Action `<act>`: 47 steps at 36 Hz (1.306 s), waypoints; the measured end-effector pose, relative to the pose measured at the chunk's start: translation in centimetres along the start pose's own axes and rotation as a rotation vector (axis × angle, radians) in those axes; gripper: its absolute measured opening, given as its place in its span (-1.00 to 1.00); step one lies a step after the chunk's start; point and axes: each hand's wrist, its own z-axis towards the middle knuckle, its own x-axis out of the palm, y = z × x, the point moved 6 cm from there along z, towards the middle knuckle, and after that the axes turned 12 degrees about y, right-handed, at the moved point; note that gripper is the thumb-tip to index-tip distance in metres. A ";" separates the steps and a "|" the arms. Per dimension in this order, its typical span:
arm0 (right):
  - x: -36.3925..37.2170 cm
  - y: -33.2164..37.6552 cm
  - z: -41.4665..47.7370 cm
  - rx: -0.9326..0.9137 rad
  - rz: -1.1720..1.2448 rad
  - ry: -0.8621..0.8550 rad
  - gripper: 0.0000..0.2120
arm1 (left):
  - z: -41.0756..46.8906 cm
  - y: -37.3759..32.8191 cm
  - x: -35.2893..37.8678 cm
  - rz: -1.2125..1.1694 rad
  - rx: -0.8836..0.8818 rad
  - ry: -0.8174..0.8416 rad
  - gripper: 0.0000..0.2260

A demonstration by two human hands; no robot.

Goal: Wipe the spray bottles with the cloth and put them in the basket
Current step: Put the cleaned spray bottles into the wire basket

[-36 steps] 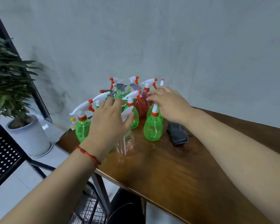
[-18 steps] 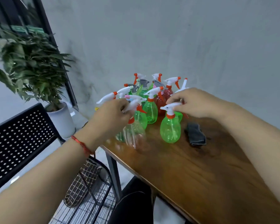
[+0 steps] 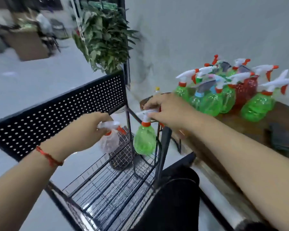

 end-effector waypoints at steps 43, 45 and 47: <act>39.7 3.9 14.4 -0.031 0.296 0.417 -0.66 | -3.3 24.0 21.6 0.247 -0.401 0.442 -0.76; 39.4 4.0 14.3 -0.044 0.311 0.426 -0.63 | -3.3 23.9 21.5 0.280 -0.399 0.459 -0.78; 38.7 4.2 14.3 -0.052 0.318 0.433 -0.60 | -3.6 23.9 21.6 0.313 -0.409 0.492 -0.80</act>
